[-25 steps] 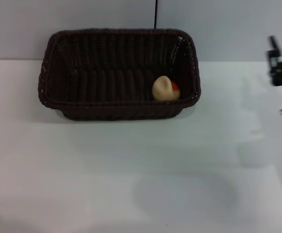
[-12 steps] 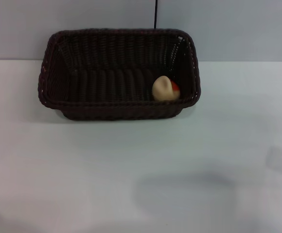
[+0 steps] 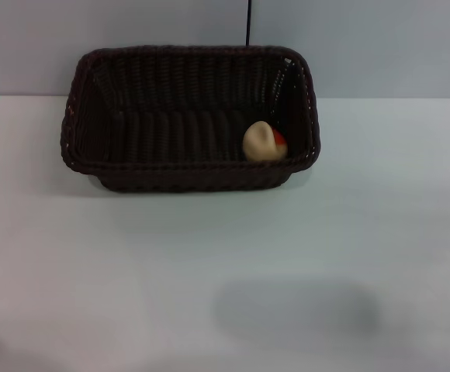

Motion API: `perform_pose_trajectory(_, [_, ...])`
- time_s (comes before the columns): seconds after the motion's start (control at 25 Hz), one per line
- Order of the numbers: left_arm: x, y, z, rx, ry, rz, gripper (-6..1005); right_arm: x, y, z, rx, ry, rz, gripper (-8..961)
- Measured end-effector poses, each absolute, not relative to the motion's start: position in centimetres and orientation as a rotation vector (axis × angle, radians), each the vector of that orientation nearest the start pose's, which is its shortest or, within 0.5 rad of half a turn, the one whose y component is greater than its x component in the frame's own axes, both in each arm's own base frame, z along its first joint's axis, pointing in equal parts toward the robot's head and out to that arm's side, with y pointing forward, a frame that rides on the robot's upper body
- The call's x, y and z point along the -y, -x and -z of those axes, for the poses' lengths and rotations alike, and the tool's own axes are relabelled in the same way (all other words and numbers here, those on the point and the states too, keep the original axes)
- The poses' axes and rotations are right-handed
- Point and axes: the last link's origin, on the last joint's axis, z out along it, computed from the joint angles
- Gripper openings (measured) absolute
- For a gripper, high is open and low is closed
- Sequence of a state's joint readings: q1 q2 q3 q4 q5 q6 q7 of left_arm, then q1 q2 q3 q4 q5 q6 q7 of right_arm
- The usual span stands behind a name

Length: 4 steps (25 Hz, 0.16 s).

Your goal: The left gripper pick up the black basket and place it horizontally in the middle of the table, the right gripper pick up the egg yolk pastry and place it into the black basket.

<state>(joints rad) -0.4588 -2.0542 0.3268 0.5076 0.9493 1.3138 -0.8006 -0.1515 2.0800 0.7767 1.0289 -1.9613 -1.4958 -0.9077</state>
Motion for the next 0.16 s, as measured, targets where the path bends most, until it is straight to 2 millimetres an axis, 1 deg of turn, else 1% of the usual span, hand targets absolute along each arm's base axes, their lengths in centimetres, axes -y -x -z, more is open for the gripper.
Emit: perform_pose_trajectory(0.16, [-35.04,32.90,-16.75,0.357,1.272,1.057,758,-20.07,-29.04,-2.92,-0.315,0.939,-0.383,378])
